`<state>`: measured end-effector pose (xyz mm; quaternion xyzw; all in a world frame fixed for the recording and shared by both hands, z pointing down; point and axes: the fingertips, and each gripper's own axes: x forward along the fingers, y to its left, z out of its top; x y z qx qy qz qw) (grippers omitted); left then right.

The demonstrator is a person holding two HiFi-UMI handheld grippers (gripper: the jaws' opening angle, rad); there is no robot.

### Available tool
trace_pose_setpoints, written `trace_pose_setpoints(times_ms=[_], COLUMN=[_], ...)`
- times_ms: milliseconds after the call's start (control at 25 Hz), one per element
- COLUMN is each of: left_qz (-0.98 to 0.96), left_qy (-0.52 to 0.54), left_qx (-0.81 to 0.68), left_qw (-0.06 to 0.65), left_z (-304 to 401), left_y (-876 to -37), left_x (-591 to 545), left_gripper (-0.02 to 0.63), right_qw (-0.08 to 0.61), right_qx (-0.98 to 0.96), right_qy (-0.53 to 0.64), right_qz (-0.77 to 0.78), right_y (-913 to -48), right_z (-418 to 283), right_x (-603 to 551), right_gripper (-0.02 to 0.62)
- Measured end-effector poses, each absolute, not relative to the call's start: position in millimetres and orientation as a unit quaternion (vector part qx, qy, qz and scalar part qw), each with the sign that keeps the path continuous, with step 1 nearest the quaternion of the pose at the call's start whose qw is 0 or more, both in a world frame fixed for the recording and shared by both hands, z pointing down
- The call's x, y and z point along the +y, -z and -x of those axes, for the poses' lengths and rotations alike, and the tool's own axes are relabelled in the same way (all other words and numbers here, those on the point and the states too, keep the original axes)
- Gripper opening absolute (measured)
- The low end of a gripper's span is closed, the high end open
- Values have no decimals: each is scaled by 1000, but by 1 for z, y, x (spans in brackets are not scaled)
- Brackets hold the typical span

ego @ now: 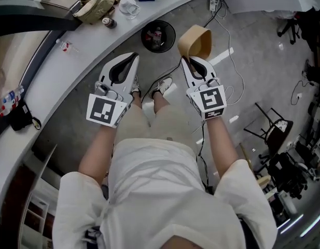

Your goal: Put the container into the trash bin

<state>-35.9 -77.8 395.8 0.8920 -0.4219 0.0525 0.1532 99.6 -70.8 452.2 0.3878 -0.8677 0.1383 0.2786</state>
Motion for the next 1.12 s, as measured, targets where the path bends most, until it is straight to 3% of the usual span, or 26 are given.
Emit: trace_pose_setpoints(times_ms=[1120], left_qz=[-884], left_qy=[-111], left_qx=[-414], left_qw=[187], left_z=[5], left_y=[-693], left_x=[-133], left_gripper=[17], right_qw=[341], right_qx=[-860], right_qy=[-215], right_qz=[-314], right_y=[-825], right_z=[-56], right_x=[-121], right_gripper=[9])
